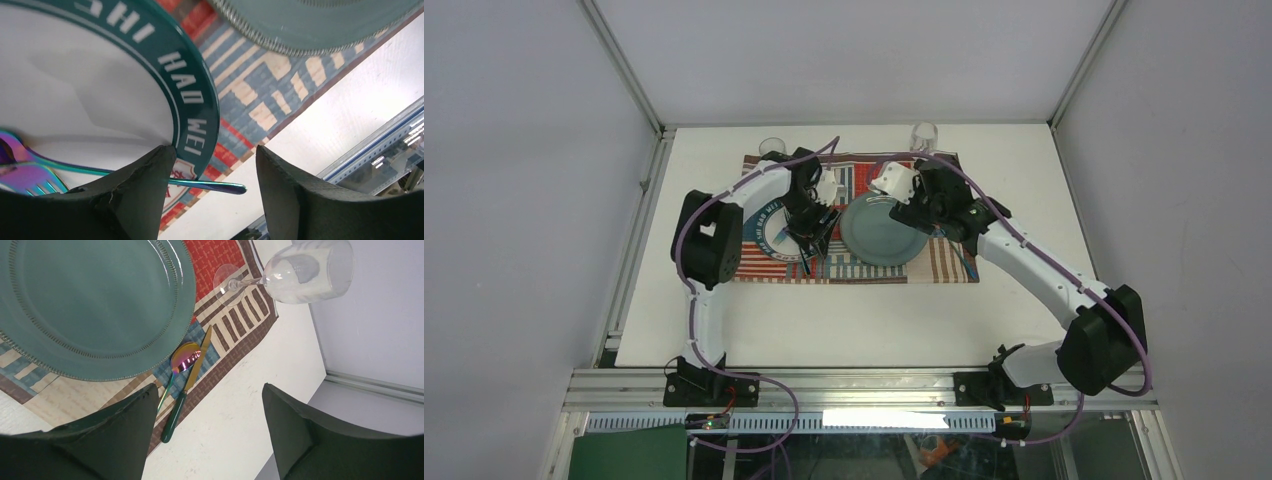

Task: Set the dinner table for one person
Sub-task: Adjust the fork on the napkin.

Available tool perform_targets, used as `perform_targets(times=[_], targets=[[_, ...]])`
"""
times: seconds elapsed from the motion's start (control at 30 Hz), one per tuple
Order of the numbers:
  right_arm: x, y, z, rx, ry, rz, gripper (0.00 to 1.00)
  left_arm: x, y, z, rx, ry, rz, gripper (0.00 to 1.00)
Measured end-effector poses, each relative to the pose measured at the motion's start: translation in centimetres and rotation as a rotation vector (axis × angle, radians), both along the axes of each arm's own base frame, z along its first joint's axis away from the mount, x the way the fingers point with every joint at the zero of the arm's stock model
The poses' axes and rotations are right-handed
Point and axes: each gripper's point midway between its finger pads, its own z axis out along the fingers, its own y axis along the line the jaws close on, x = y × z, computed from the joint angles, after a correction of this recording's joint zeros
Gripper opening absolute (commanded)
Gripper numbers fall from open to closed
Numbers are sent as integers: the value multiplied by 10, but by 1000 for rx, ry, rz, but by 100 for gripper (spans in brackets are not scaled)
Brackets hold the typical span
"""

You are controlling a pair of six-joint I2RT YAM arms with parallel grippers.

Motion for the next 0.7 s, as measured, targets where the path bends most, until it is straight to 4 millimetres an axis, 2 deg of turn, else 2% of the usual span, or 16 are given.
perform_targets(times=[0.3,0.5,0.6,0.7], targets=[[-3,3,-6,8,8,13,79,-15,26,5,99,-35,14,65],[-13,1,-12,17,18,20,79,-9,48,17,170,-100,55,67],[-17,-1,-13,23,16,20,80,-3,61,22,192,-123,94,63],[-20,-3,-13,28,13,19,79,4,78,22,216,-133,136,68]])
